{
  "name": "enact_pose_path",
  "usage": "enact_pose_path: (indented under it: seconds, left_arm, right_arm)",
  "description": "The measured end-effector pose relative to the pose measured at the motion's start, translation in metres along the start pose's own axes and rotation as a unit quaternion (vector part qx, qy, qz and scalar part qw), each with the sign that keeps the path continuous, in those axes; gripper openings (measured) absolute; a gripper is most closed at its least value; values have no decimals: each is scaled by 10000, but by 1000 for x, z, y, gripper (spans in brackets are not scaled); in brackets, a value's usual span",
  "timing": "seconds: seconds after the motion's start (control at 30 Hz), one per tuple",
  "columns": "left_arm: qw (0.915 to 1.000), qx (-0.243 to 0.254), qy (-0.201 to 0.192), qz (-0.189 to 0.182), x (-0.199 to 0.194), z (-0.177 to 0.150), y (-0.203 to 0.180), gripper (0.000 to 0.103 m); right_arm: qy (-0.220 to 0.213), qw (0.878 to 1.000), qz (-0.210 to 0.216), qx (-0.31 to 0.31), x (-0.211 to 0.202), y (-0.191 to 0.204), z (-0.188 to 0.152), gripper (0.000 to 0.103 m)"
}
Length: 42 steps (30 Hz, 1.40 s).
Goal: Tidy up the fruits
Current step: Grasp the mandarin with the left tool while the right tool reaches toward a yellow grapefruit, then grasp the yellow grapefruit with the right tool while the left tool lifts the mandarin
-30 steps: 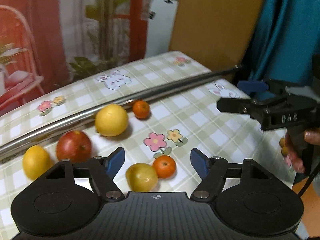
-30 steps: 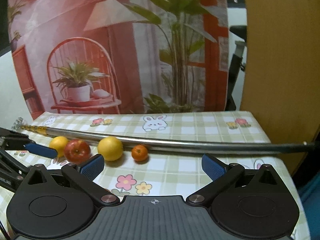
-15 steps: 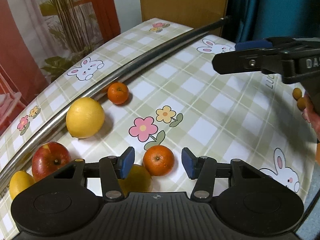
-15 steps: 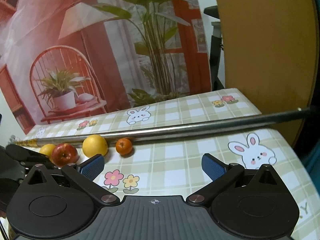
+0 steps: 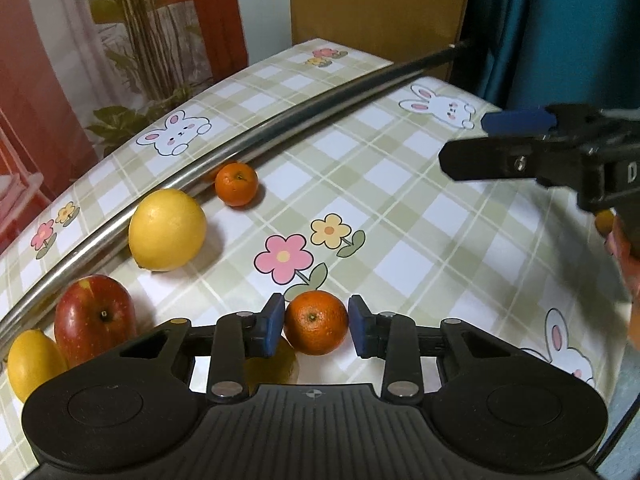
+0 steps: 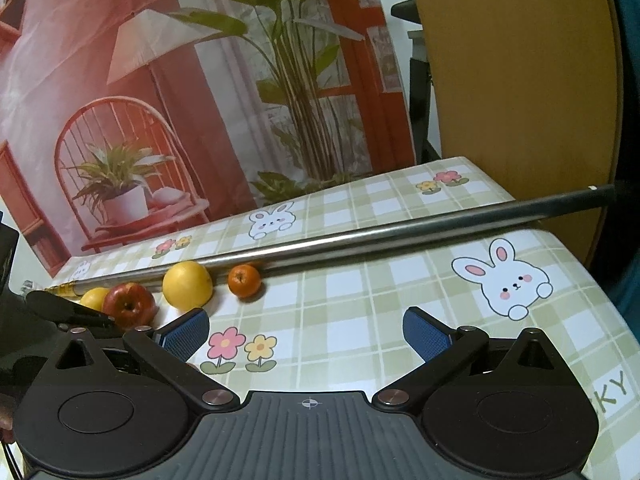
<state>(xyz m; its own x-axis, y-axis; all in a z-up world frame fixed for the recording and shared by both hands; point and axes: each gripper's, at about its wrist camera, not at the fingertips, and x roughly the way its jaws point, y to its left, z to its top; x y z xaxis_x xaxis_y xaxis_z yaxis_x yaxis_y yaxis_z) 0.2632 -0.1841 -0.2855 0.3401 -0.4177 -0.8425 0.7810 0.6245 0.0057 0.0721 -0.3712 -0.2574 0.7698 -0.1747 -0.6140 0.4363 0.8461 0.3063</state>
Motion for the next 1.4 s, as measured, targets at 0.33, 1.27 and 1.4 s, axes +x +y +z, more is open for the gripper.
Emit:
enact_pose_path:
  seconds: [0.33, 1.27, 1.4]
  left_arm:
    - [9988, -320, -337, -126, -18, -2, 3, 36]
    - [9688, -2158, -1156, 398, -108, -89, 74, 37]
    - [9642, -2328, -1182, 467, -115, -102, 81, 37]
  right_arm:
    - [30, 10000, 37, -74, -1, 7, -2, 102]
    - [661, 9928, 876, -486, 45, 86, -23, 84]
    - [857, 9888, 1128, -463, 62, 104, -27, 73]
